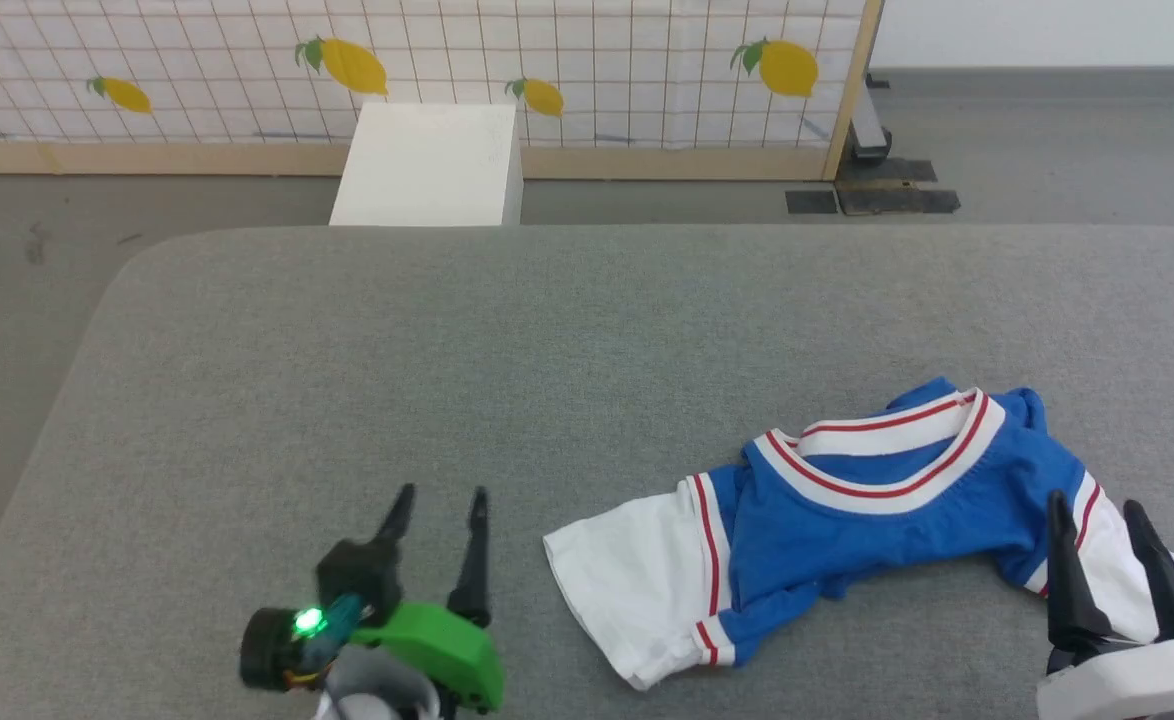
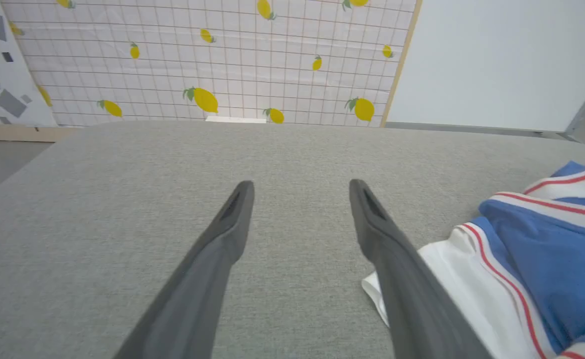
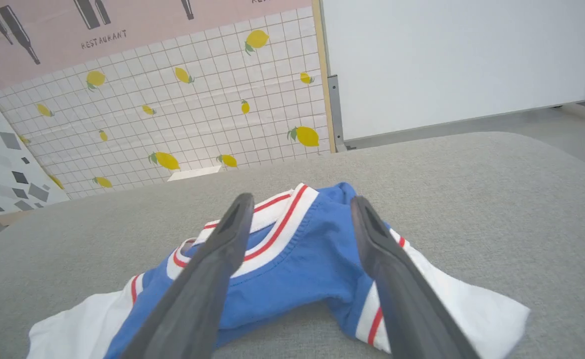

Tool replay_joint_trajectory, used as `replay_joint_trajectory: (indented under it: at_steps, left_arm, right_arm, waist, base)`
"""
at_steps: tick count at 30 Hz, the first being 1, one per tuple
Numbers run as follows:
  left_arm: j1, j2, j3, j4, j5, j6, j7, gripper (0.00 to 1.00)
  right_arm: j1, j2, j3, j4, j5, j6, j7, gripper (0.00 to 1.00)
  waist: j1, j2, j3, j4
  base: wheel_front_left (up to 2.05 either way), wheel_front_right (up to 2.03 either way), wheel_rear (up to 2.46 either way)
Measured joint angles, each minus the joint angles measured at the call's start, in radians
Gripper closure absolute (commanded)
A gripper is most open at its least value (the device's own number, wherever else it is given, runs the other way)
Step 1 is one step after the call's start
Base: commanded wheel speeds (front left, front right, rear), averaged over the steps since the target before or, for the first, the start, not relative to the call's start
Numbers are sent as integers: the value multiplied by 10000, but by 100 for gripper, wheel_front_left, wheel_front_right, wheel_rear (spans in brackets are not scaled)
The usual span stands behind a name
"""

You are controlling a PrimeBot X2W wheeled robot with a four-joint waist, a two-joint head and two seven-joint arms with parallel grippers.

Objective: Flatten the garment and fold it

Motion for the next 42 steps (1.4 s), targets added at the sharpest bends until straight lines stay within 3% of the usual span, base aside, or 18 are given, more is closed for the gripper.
replay_joint_trajectory:
  at_steps: [6,13,18,25,28,33,42]
  left_arm:
    - [-1306,-13,-713,1085,2,13,1572,0]
    - [-2193,21,-1254,1894,132,-59,4299,0]
    - [-2243,270,-1630,1709,374,-42,6458,0]
    - [-2270,654,-1854,792,332,-199,8631,0]
    - [-2266,832,-1994,416,326,-393,8936,100]
    - [-2083,936,-1996,81,330,-368,8508,100]
    - [-921,1183,-192,-646,-399,1150,6886,100]
  right_arm:
    - [1,8,-247,297,115,2,-305,0]
    - [-138,13,-92,564,215,2,-428,0]
    - [-175,12,-21,734,343,2,-570,0]
    - [-320,15,71,867,499,2,-702,0]
    - [-367,15,134,926,581,2,-731,0]
    - [-375,17,232,1051,694,2,-740,0]
    - [-372,17,25,1057,729,2,-725,0]
  waist:
    - [0,0,263,-273]
    - [0,0,613,-796]
    - [0,0,866,-1183]
    - [0,0,1184,-1506]
    - [0,0,1270,-1577]
    - [0,0,1235,-1545]
    - [0,0,1044,-1067]
  base:
    - [0,0,0]
    - [0,0,0]
    - [0,0,0]
    - [0,0,0]
    - [0,0,0]
    - [0,0,0]
    - [0,0,0]
